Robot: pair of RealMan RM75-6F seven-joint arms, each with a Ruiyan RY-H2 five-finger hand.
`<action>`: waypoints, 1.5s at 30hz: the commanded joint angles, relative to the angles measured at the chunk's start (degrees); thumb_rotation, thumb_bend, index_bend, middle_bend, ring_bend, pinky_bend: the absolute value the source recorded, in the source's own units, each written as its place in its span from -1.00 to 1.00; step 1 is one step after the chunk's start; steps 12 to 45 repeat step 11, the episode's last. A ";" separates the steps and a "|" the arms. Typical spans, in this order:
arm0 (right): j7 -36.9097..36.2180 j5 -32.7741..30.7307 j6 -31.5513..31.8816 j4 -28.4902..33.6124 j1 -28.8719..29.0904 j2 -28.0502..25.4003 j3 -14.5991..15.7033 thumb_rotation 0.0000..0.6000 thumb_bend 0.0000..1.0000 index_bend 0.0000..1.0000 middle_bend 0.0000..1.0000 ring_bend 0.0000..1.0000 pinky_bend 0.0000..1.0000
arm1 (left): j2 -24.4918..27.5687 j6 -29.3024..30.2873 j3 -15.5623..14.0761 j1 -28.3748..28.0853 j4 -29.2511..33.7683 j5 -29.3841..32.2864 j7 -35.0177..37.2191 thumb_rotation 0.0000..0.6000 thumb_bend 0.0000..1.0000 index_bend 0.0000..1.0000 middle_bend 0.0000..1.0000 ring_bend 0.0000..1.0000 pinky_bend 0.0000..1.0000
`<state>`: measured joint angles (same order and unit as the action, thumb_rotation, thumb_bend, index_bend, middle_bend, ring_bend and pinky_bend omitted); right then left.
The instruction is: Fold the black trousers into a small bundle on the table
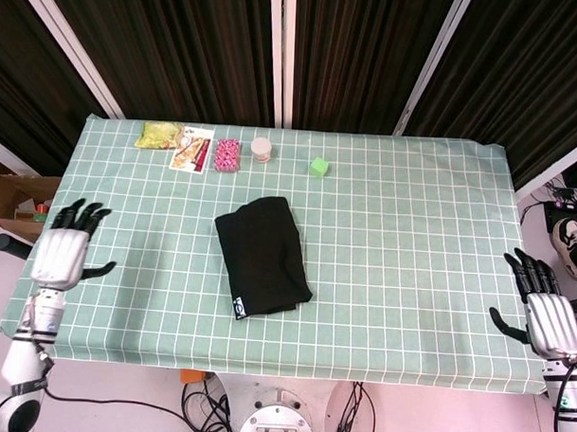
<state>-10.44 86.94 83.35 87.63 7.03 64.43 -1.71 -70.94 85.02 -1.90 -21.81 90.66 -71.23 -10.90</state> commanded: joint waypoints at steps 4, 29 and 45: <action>1.59 2.76 2.40 0.23 -0.69 1.05 0.33 1.00 -0.43 -0.97 -0.98 -1.00 -0.99 | 0.34 7.07 -4.04 9.24 -2.48 -3.56 3.70 1.00 -0.87 -0.65 -0.74 -0.88 -0.70; 1.11 4.90 2.90 0.33 -0.86 1.80 1.16 1.00 -0.41 -0.97 -0.97 -1.00 -0.99 | -1.03 12.94 -5.98 15.26 -2.64 -9.12 3.33 1.00 -0.87 -0.65 -0.74 -0.88 -0.70; 1.11 4.90 2.90 0.33 -0.86 1.80 1.16 1.00 -0.41 -0.97 -0.97 -1.00 -0.99 | -1.03 12.94 -5.98 15.26 -2.64 -9.12 3.33 1.00 -0.87 -0.65 -0.74 -0.88 -0.70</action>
